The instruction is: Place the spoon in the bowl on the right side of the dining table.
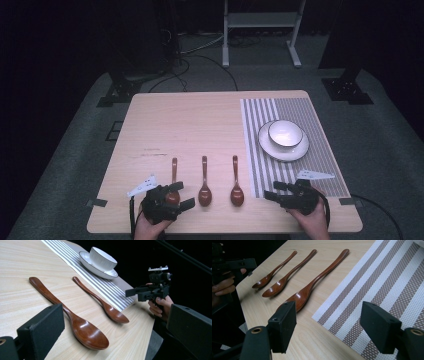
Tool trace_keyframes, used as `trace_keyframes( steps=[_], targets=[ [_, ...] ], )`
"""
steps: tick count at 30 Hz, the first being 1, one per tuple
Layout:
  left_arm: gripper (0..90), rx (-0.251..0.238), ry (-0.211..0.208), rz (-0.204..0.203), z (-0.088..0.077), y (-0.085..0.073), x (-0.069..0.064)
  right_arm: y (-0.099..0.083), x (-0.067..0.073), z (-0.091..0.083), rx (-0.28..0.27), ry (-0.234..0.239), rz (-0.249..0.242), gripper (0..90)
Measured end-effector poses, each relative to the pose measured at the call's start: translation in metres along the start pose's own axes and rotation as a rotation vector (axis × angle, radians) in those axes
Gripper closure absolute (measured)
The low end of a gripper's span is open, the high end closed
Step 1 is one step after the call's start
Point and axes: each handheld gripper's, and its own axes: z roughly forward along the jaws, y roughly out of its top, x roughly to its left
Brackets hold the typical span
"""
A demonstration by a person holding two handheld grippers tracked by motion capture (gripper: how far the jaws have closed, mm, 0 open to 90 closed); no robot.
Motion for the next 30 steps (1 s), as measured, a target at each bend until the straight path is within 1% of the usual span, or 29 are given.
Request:
trace_keyframes(
  steps=[3, 6, 9, 12, 14, 19, 25, 29, 30],
  targets=[
    [0.2, 0.001, 0.001, 0.007, 0.0, 0.0, -0.001, 0.0, -0.001, 0.001, -0.003, -0.001, 0.006, 28.2],
    [0.2, 0.0, -0.001, 0.004, 0.001, 0.0, -0.002, 0.001, -0.002, 0.002, 0.0, 0.001, 0.014, 28.2],
    [0.2, 0.002, -0.002, 0.012, 0.002, 0.0, -0.003, 0.004, 0.0, 0.003, 0.002, -0.004, 0.0, 28.2],
    [0.3, 0.009, -0.013, 0.025, 0.005, 0.0, -0.006, 0.007, 0.002, 0.006, 0.006, -0.004, -0.01, 28.2],
    [0.3, 0.012, -0.018, 0.024, 0.007, -0.001, -0.007, 0.01, 0.003, 0.009, 0.011, 0.004, -0.005, 28.2],
    [0.3, 0.034, -0.028, 0.021, 0.012, -0.002, -0.008, 0.016, 0.005, 0.017, 0.02, 0.006, -0.021, 28.2],
    [0.3, 0.049, -0.048, 0.013, 0.019, -0.001, -0.008, 0.023, 0.008, 0.024, 0.035, 0.016, -0.026, 28.2],
    [0.3, 0.061, -0.06, 0.021, 0.025, -0.002, -0.011, 0.028, 0.008, 0.028, 0.043, 0.027, -0.029, 28.2],
    [0.3, 0.07, -0.071, 0.022, 0.028, -0.003, -0.013, 0.03, 0.008, 0.029, 0.043, 0.031, -0.026, 28.2]
  ],
)
